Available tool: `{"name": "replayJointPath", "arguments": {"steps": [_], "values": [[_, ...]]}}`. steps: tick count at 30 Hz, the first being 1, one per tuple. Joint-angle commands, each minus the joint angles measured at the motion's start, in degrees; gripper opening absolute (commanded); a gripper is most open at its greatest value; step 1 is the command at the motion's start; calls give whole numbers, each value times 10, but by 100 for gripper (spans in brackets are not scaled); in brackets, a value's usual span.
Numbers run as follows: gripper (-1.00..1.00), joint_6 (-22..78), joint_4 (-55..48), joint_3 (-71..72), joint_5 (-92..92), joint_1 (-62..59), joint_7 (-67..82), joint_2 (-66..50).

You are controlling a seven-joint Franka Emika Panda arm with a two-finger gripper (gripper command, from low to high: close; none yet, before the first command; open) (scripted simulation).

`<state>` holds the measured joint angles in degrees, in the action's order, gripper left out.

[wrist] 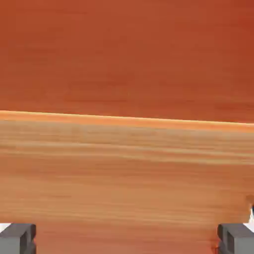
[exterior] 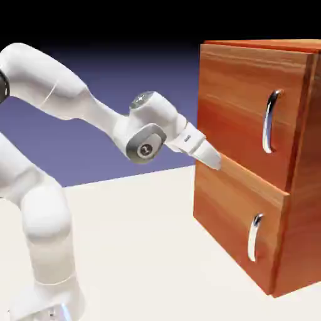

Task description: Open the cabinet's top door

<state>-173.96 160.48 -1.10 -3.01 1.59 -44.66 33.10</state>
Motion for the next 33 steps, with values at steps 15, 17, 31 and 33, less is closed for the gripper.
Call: {"name": "replayJointPath", "arguments": {"steps": [15, 17, 31, 33], "values": [[100, 6, -64, -137, -374, 112, -274, 54], [100, 6, -73, -156, -424, 127, -311, 62], [100, 12, -133, -284, -772, 231, -566, 112], [100, 12, -142, -302, -822, 246, -603, 119]]}}
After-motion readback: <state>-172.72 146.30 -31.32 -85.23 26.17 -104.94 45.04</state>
